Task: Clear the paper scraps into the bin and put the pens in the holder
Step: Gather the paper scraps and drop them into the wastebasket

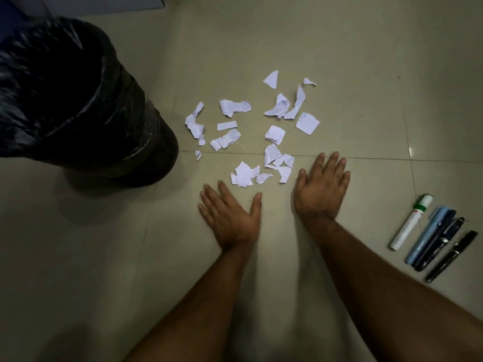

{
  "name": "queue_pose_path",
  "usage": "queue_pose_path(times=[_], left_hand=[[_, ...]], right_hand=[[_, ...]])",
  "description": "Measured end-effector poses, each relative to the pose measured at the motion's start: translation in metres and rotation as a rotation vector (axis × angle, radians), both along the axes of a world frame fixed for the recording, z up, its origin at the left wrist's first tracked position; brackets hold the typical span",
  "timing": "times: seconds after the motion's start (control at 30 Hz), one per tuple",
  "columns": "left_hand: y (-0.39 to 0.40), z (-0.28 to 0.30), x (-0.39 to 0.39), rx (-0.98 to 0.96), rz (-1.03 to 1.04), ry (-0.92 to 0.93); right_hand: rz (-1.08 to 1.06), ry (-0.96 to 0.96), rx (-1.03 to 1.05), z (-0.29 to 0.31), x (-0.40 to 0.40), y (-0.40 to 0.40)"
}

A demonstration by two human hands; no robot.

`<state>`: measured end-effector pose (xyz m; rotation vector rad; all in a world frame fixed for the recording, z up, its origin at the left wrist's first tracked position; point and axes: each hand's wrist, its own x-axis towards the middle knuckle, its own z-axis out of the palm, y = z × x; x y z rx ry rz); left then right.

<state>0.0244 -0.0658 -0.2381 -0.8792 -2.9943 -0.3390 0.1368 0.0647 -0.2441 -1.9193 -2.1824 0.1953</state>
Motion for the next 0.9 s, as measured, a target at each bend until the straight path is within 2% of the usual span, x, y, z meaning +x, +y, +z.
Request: queue_pose_path(times=[0.13, 0.3, 0.37, 0.47, 0.6, 0.63, 0.73, 0.8, 0.9], left_hand=[[0.035, -0.001, -0.010, 0.042, -0.079, -0.009], [0.056, -0.004, -0.030, 0.279, -0.488, -0.012], [0.066, -0.001, -0.054, 0.327, -0.430, 0.048], [0.085, 0.002, -0.098, 0.266, -0.206, 0.132], [0.114, 0.001, -0.119, 0.107, -0.073, -0.051], [0.118, 0.001, -0.112, 0.112, -0.102, -0.087], [0.107, 0.002, -0.076, 0.234, -0.395, -0.105], [0.101, 0.004, -0.073, 0.294, -0.492, -0.114], [0.124, 0.005, -0.111, 0.312, -0.298, 0.077]], right_hand=[[0.038, 0.006, 0.025, -0.003, 0.000, 0.002], [0.056, -0.003, 0.022, -0.004, -0.006, 0.031], [0.036, -0.035, -0.002, -0.005, -0.008, 0.036], [0.035, -0.048, 0.011, -0.005, -0.010, 0.033], [0.018, -0.043, 0.003, -0.002, -0.011, 0.033], [0.014, -0.046, 0.006, -0.001, -0.012, 0.034], [0.016, -0.032, 0.000, 0.002, -0.012, 0.033], [0.013, -0.023, -0.001, 0.001, -0.012, 0.032], [0.008, -0.044, -0.004, 0.000, -0.011, 0.032]])
